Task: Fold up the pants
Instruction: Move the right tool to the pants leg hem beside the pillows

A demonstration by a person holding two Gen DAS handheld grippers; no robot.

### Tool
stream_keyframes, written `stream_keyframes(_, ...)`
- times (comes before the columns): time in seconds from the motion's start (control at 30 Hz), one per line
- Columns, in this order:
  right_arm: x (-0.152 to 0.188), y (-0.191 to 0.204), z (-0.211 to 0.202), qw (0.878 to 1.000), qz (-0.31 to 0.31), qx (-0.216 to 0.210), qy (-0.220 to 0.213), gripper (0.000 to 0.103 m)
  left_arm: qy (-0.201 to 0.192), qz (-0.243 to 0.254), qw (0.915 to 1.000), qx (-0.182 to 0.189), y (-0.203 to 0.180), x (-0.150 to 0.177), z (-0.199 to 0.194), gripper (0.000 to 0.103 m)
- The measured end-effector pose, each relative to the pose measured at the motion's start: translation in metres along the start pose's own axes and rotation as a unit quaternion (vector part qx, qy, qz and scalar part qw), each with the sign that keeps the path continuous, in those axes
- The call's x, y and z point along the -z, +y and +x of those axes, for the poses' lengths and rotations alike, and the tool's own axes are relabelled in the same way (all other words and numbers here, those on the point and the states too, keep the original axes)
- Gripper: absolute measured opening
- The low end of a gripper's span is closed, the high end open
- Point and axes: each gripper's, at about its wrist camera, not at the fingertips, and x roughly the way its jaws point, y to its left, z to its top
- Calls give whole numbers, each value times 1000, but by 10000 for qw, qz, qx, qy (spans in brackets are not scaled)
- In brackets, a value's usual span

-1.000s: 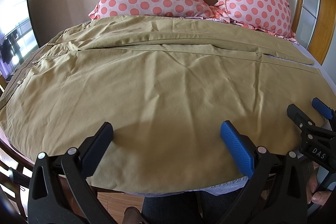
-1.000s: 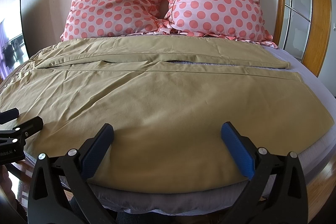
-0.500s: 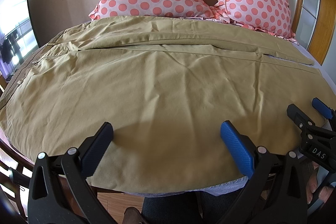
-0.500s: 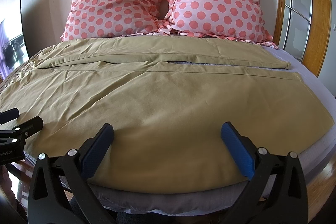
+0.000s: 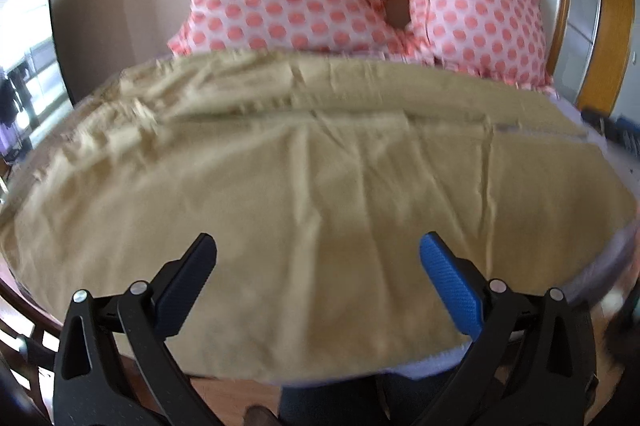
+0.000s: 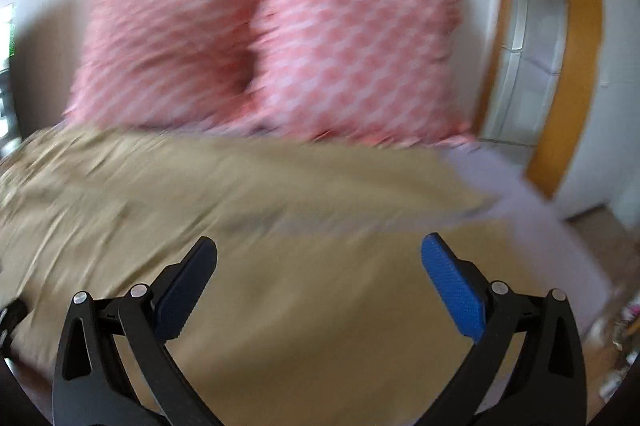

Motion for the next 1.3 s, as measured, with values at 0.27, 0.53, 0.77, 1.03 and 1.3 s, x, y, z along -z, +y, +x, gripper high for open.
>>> stream_keyframes(0.27, -106, -91, 192, 9656, 1914, 863, 1536, 73, -421, -162, 9987, 257, 15, -26, 0, 101)
stream_keyframes(0.53, -119, -121, 322, 9214, 2569, 1784, 2304, 66, -746, -15, 9970, 182, 22, -37, 10, 101)
stream_keyframes(0.77, -110, -122, 329, 9319, 2406, 1778, 2052, 42, -579, -116, 9979, 256, 24, -38, 29, 101)
stream_keyframes(1.03, -87, -158, 285, 9273, 3399, 774, 1363, 4, -604, -399, 9971, 218, 38, -33, 22, 101)
stream_keyframes(1.3, -34, -185, 101, 9201, 3861, -659, -71, 1, -797, -758, 9939, 95, 61, -30, 3, 101)
